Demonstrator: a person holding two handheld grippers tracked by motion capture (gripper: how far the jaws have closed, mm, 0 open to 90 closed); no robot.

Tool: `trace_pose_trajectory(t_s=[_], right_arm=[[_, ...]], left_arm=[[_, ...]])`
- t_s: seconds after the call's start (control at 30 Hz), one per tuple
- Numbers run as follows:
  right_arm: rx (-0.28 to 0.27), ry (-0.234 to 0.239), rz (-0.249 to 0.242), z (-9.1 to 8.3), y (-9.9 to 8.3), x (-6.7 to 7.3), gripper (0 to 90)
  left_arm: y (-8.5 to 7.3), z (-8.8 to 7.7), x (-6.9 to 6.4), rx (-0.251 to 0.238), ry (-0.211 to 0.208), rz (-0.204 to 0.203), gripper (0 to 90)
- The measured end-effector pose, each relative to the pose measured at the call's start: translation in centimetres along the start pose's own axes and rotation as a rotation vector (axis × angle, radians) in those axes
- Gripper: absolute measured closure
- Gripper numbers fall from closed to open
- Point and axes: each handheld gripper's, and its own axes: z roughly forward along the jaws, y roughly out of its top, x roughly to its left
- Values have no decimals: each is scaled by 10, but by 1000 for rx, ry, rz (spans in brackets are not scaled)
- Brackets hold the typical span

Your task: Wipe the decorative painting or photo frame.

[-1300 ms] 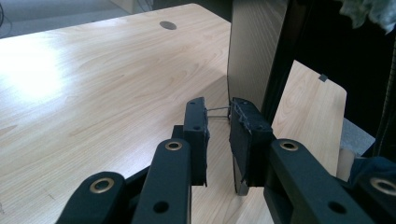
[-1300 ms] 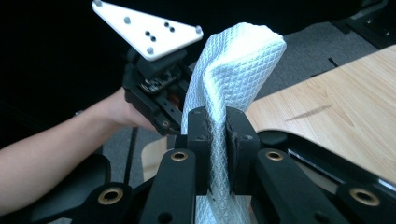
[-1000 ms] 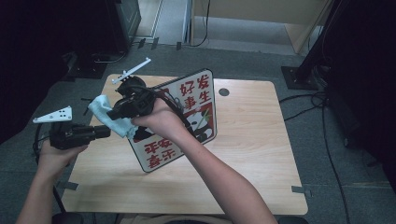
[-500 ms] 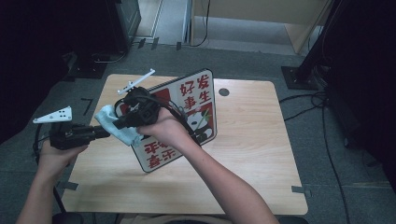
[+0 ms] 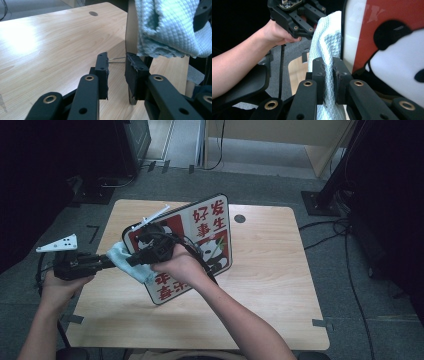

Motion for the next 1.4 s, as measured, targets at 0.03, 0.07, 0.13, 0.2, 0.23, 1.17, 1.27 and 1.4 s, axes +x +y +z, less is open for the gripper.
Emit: trace_pose_trajectory(t_s=[0.03,0.07,0.13,0.2,0.23,1.17,1.27,1.4], right_arm=[[1,-2,2,0,-1,0,827],[3,-2,1,1,-3,0,827],[1,-2,2,2,-6,0,828],[2,-2,0,5,-11,-1,828],[9,-5,4,5,-12,-1,828],[46,-27,14,31,-58,-9,828],[37,-28,4,33,-62,-11,828],[42,-35,3,35,-66,-11,828]], left_arm=[[0,0,1,-2,2,0,712],[-1,0,1,-1,6,1,703],[-2,0,2,-6,17,9,693],[-2,0,3,-7,22,13,662],[-3,0,4,-9,24,14,652],[16,-1,-11,-27,-5,56,538],[19,2,-16,-21,-16,70,529],[21,6,-20,-8,-30,74,518]])
